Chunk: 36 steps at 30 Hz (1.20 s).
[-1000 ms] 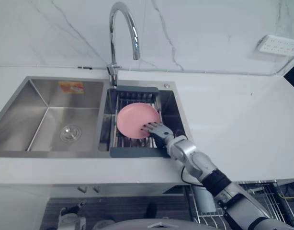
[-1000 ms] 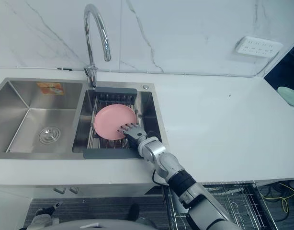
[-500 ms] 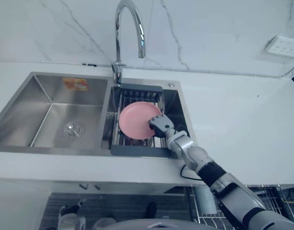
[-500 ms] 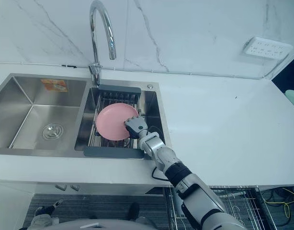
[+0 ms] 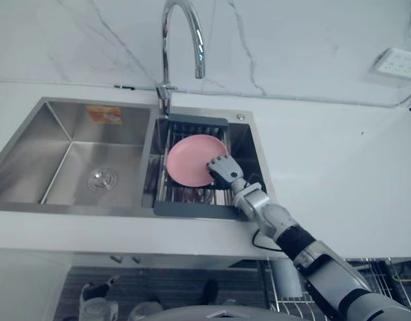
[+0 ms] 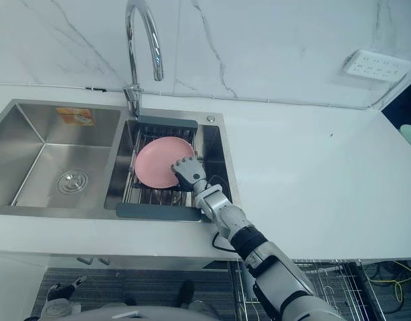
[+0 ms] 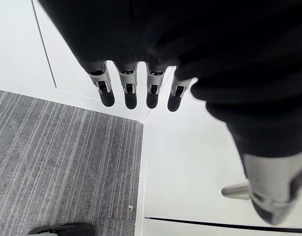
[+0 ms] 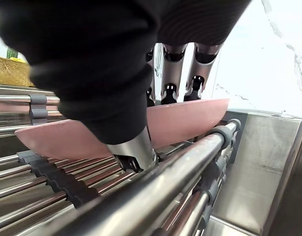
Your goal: Walk over to the sink, pick up the cup, carry it to the dishwasher, place the cup inside the dishwasher, then close the dishwasher door
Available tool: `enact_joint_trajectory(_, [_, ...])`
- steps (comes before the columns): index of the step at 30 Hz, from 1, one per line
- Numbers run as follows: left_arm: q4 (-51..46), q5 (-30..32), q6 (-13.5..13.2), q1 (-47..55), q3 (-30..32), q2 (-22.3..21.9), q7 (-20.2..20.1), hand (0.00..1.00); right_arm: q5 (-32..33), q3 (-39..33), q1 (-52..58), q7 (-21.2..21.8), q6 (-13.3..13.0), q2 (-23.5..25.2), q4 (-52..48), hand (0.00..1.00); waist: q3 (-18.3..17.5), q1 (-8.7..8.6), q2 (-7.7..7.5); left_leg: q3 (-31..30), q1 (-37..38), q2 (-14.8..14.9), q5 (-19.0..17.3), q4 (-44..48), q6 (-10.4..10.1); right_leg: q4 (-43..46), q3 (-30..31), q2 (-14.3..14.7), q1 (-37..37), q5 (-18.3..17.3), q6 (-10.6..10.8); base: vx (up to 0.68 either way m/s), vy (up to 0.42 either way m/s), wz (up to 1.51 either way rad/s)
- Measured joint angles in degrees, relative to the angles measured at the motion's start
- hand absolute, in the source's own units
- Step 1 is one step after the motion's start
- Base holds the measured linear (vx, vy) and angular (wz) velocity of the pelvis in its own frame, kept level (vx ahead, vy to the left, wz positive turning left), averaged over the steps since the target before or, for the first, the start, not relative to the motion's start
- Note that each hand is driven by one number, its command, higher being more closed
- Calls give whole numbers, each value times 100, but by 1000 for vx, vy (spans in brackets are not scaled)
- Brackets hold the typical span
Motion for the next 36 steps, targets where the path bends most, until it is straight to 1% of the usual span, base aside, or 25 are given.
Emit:
enact_joint_trajectory(1, [1,0,-16,26,2,0,0,0,35,-1,1,-93,-7,-4,-32,100,14,-11,0,12,0,0,-2,0,0,0,10,1,-3,0,0,-6,20,-4])
enact_joint_trajectory(4, [1,0,-48,52,9,0,5,0,91,-21,10,-161,-51,-72,-333,100,57,-28,5,32,0,6,-14,0,-14,0,27,9,-7,0,0,-1,2,-4])
enact_joint_trajectory(5, [2,0,-69,56,16,0,8,0,199,-32,27,-173,-65,-117,-577,100,69,-33,9,49,3,17,-15,2,-14,0,37,20,-12,0,-1,0,0,-4])
enact_joint_trajectory(11, [7,0,-107,56,20,0,13,0,310,-163,159,-178,-66,-201,-923,100,74,-46,18,95,6,23,-14,3,-14,1,66,31,-41,1,-1,9,14,-4])
enact_joint_trajectory(16, [54,0,-122,58,20,1,16,0,500,-351,206,-292,-86,-205,-1386,100,76,-65,20,100,12,22,-17,5,-15,1,73,31,-40,1,-1,9,30,0])
enact_joint_trajectory(21, [108,-1,-127,75,19,-1,18,0,547,-361,303,-287,-176,-209,-1647,100,78,-66,25,101,56,23,-19,9,-16,0,74,32,10,1,-2,0,19,0])
enact_joint_trajectory(23, [107,-1,-127,82,20,1,20,0,667,-486,444,-277,-195,-213,-1842,100,84,-64,33,107,65,22,-23,10,-15,0,82,32,19,1,-1,-1,35,-2])
enact_joint_trajectory(26, [108,-1,-127,113,19,0,52,0,752,-707,518,-271,-198,-243,-2101,100,100,-108,58,123,71,22,-29,11,-15,0,116,38,18,1,-3,-1,37,-3])
enact_joint_trajectory(28, [107,2,-130,105,19,0,69,0,765,-979,687,-268,-192,-290,-2408,100,115,-119,83,112,65,23,-33,7,-15,0,112,39,18,-7,-1,3,9,2])
enact_joint_trajectory(30, [114,94,-132,112,19,1,83,0,898,-1413,1063,-254,-190,-463,-2886,100,114,-155,103,75,68,23,-34,3,-6,2,62,35,33,-18,0,1,3,8])
enact_joint_trajectory(32, [125,226,-148,148,19,-1,81,0,945,-1728,1271,-249,-197,-575,-2968,100,112,-196,107,79,186,24,-42,18,1,3,120,53,96,-29,8,23,21,-10])
enact_joint_trajectory(34, [224,239,-170,180,30,4,77,0,990,-1895,1290,-262,-221,-707,-2977,100,110,-193,108,164,145,42,-262,423,5,42,522,103,117,-31,8,40,66,-59])
enact_joint_trajectory(35, [220,239,-172,259,48,-5,70,0,991,-1890,1267,-264,-283,-746,-3012,100,111,-168,110,52,-89,74,-570,1222,35,44,817,152,103,-45,2,-28,48,-109])
enact_joint_trajectory(36, [217,228,-172,302,50,-23,59,0,997,-1870,1258,-269,-346,-782,-3104,100,109,-141,135,-334,-343,67,-751,1887,134,58,1088,193,69,-69,-28,-85,66,-175])
